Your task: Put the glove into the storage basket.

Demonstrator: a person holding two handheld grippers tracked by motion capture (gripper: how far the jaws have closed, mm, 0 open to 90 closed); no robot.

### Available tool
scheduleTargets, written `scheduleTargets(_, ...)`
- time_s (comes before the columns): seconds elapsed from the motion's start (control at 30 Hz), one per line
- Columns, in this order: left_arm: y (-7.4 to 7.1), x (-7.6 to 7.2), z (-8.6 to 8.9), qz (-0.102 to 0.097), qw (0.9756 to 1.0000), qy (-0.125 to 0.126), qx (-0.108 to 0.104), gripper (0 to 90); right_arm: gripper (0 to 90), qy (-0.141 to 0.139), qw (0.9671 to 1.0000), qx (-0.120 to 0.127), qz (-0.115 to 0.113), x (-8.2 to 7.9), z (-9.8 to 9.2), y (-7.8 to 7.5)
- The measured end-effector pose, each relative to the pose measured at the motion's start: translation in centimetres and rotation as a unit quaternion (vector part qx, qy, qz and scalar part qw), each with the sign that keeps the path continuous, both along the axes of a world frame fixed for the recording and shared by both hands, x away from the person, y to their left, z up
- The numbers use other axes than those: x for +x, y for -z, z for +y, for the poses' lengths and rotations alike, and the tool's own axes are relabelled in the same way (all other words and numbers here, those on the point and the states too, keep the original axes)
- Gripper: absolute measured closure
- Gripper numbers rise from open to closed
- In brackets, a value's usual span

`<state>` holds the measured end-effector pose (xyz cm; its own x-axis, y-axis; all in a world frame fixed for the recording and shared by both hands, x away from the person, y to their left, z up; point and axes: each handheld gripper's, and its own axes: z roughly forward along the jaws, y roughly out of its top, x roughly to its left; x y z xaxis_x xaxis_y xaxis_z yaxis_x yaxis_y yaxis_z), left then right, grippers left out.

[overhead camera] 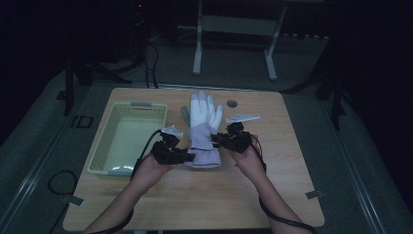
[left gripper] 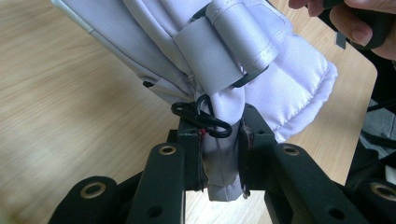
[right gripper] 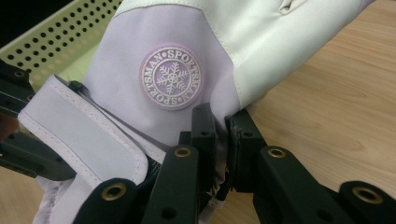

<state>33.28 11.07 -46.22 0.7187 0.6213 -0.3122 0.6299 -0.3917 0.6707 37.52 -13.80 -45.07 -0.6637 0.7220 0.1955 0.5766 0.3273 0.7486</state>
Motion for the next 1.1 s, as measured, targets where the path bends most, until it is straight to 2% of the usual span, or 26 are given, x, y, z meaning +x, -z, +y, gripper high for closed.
scheduleTargets(0.17, -0.8, 0.2, 1.4, -0.002, 1.0000, -0.001, 0.008, 74.4, 82.7, -0.003, 1.0000, 0.002, -0.007, 0.1, 1.4, -0.6)
scheduleTargets(0.2, -1.1, 0.2, 2.2, -0.002, 0.9999, -0.003, 0.011, 74.4, 82.7, -0.004, 0.9999, 0.004, -0.009, 0.2, 2.2, -0.9)
scheduleTargets(0.37, -1.7, 0.2, 3.8, 0.000, 0.9998, -0.010, 0.018, 74.4, 82.7, -0.012, 0.9998, 0.014, -0.009, 0.5, 3.8, -1.2)
scheduleTargets(0.4, -1.9, 0.2, 4.7, 0.002, 0.9997, -0.010, 0.023, 74.5, 82.7, -0.015, 0.9997, 0.016, -0.008, 0.6, 4.6, -1.2)
scheduleTargets(0.43, -1.9, 0.2, 4.7, 0.002, 0.9997, -0.010, 0.023, 74.4, 82.7, -0.015, 0.9997, 0.016, -0.008, 0.6, 4.6, -1.2)
scheduleTargets(0.47, -2.1, 0.3, 5.8, 0.008, 0.9995, -0.014, 0.025, 74.5, 82.7, -0.019, 0.9996, 0.018, -0.005, 0.8, 5.7, -1.2)
scheduleTargets(0.5, -2.1, 0.3, 5.8, 0.008, 0.9995, -0.014, 0.025, 74.5, 82.7, -0.019, 0.9996, 0.018, -0.005, 0.8, 5.7, -1.2)
scheduleTargets(0.53, -2.3, 0.2, 6.9, 0.011, 0.9993, -0.021, 0.028, 74.5, 82.7, -0.023, 0.9995, 0.019, -0.007, 0.9, 6.9, -1.3)
scheduleTargets(0.57, -2.3, 0.2, 6.9, 0.011, 0.9993, -0.021, 0.028, 74.5, 82.7, -0.023, 0.9995, 0.019, -0.007, 0.9, 6.9, -1.3)
scheduleTargets(0.6, -2.5, 0.2, 8.1, 0.014, 0.9992, -0.026, 0.028, 74.5, 82.7, -0.028, 0.9993, 0.025, -0.004, 1.1, 7.8, -1.3)
scheduleTargets(0.63, -2.5, 0.2, 8.1, 0.014, 0.9992, -0.026, 0.028, 74.5, 82.7, -0.028, 0.9993, 0.025, -0.004, 1.1, 7.8, -1.3)
scheduleTargets(0.67, -2.7, 0.2, 9.3, 0.017, 0.9988, -0.032, 0.033, 74.5, 82.7, -0.033, 0.9991, 0.027, -0.004, 1.2, 9.2, -1.5)
scheduleTargets(0.7, -2.7, 0.2, 9.3, 0.017, 0.9988, -0.032, 0.033, 74.5, 82.7, -0.033, 0.9991, 0.027, -0.004, 1.2, 9.2, -1.5)
scheduleTargets(0.73, -2.8, 0.1, 10.5, 0.020, 0.9985, -0.036, 0.036, 74.5, 82.7, -0.037, 0.9989, 0.026, -0.006, 1.3, 10.3, -1.5)
scheduleTargets(0.77, -2.8, 0.1, 10.5, 0.020, 0.9985, -0.036, 0.036, 74.5, 82.7, -0.037, 0.9989, 0.026, -0.006, 1.3, 10.3, -1.5)
scheduleTargets(0.8, -2.8, 0.1, 10.9, 0.021, 0.9984, -0.036, 0.038, 74.4, 82.7, -0.043, 0.9988, 0.023, -0.006, 1.4, 11.6, -1.5)
scheduleTargets(0.83, -2.7, 0.0, 11.5, 0.023, 0.9983, -0.037, 0.040, 74.4, 82.7, -0.043, 0.9988, 0.023, -0.006, 1.4, 11.6, -1.5)
scheduleTargets(0.87, -2.7, 0.0, 12.2, 0.025, 0.9979, -0.041, 0.043, 74.5, 82.7, -0.050, 0.9986, 0.017, -0.006, 1.4, 13.1, -1.3)
scheduleTargets(0.9, -2.6, -0.1, 12.6, 0.027, 0.9977, -0.041, 0.045, 74.5, 82.7, -0.050, 0.9986, 0.017, -0.006, 1.4, 13.1, -1.3)
scheduleTargets(1.0, -2.5, -0.1, 14.5, 0.035, 0.9966, -0.045, 0.060, 74.5, 83.0, -0.059, 0.9982, 0.013, -0.003, 1.4, 15.1, -0.9)
scheduleTargets(1.03, -2.4, -0.1, 14.9, 0.037, 0.9964, -0.045, 0.062, 74.5, 83.5, -0.061, 0.9980, 0.013, -0.002, 1.4, 15.7, -0.8)
scheduleTargets(1.07, -2.1, -0.2, 16.0, 0.041, 0.9962, -0.047, 0.061, 74.6, 83.6, -0.067, 0.9977, 0.014, -0.003, 1.3, 16.8, -0.6)
scheduleTargets(1.1, -2.1, -0.2, 16.0, 0.041, 0.9962, -0.047, 0.061, 74.7, 83.6, -0.067, 0.9977, 0.014, -0.003, 1.3, 16.8, -0.6)
